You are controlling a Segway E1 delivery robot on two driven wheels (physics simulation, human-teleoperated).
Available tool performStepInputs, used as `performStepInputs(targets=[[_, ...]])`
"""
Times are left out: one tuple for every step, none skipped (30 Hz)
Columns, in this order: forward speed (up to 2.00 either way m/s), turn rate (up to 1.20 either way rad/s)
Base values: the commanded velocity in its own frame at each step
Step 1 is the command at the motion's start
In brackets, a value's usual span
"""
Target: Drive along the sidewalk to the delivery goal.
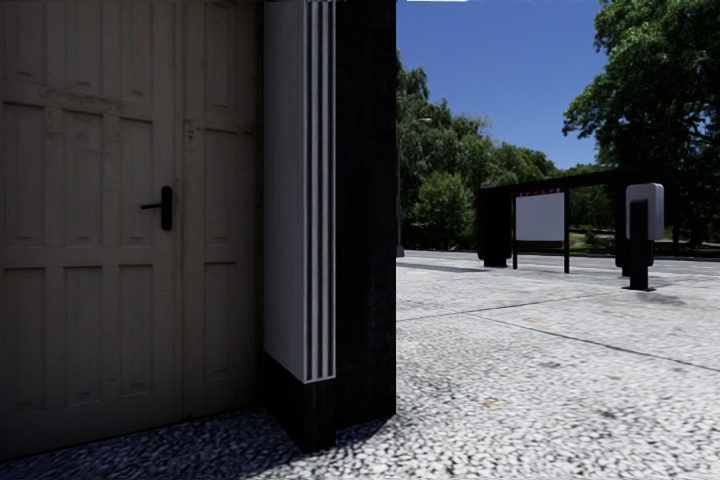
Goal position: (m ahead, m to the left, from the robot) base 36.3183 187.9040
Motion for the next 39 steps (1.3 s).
performStepInputs(targets=[[0.96, -0.56], [1.14, -0.59], [1.2, -0.61], [1.2, -0.61], [1.22, -0.66], [1.23, -0.69], [1.23, -0.7], [1.23, -0.7], [1.23, -0.71], [1.23, -0.71], [1.23, -0.71], [1.23, -0.71], [1.23, -0.71], [1.23, -0.76], [1.23, -0.76], [1.23, -0.79], [1.23, -0.82], [1.23, -0.83], [1.23, -0.83], [1.23, -0.83], [1.23, -0.83], [1.23, -0.83], [1.23, -0.83], [1.23, -0.83], [1.23, -0.69], [1.23, -0.69], [1.23, -0.54], [1.23, -0.08], [1.23, 0.0], [1.23, 0.0], [1.23, 0.0], [1.23, 0.0], [1.23, 0.0], [1.23, 0.0], [1.23, 0.0], [1.23, 0.13], [1.23, 0.13], [1.23, 0.27], [1.23, 0.31]])
